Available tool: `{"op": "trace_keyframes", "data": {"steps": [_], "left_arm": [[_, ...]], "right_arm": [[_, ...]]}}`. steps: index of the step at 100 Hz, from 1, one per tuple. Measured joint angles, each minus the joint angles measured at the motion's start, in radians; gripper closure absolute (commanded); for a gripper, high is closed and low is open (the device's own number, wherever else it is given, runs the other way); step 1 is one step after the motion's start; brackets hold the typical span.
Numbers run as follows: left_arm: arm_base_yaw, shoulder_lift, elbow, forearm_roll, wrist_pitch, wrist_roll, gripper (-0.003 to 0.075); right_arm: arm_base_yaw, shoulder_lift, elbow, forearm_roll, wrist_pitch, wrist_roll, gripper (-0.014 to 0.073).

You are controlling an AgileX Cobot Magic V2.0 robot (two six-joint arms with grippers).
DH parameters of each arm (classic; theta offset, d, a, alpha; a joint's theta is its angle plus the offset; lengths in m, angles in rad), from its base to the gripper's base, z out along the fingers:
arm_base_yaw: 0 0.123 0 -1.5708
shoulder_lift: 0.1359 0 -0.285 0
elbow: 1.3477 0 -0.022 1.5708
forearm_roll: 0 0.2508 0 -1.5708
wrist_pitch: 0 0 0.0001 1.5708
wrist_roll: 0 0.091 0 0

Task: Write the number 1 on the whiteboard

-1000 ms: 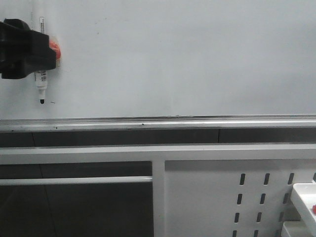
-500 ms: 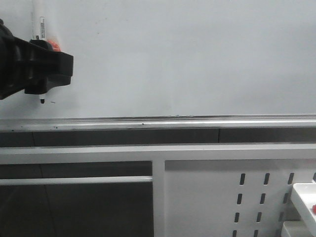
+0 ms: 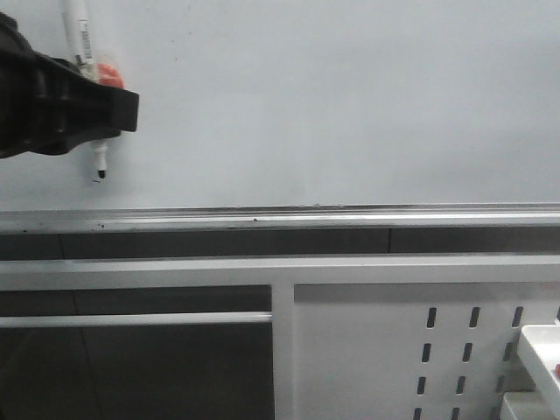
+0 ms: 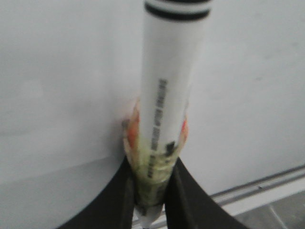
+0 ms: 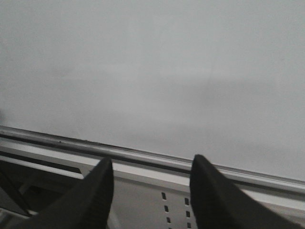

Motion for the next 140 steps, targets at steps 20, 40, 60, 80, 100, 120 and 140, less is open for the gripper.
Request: {"op": "trace_keyframes", "data": {"steps": [20,40,60,80,100,120,140], "left_arm": [[-0.135,-0.056,-0.098,0.385,0.268,0.000,0.0740],[-0.289,-0.061,-0.240,0.693,0.503,0.000,0.0740],[-0.323,-0.061,-0.293,0.809,0.581,0.000,0.0740],[-0.323,-0.061,-0.296,0.837,0.655,0.002,0.0740],[-0.323,-0.061,-0.296,0.841,0.692,0.002,0.0740],[-0.323,-0.061,-0.296,0.841,0.694,0.002,0.0740],[-0.323,-0.061,-0.296,0.841,0.695,0.002,0.0740]], "right_arm": [[0.096,0.015,-0.096,0.184,0.099,-0.224,0.0266],[0.289,0.085,-0.211,0.359,0.146,-0.551,0.0265],[0.447,0.207,-0.253,0.373,0.134,-0.616,0.0265],[0.518,0.310,-0.253,0.365,0.029,-0.620,0.0265],[0.519,0.363,-0.253,0.359,-0.013,-0.620,0.0266],[0.519,0.411,-0.253,0.357,-0.014,-0.620,0.0266],[0.519,0.433,-0.253,0.380,-0.040,-0.620,0.0266]]}}
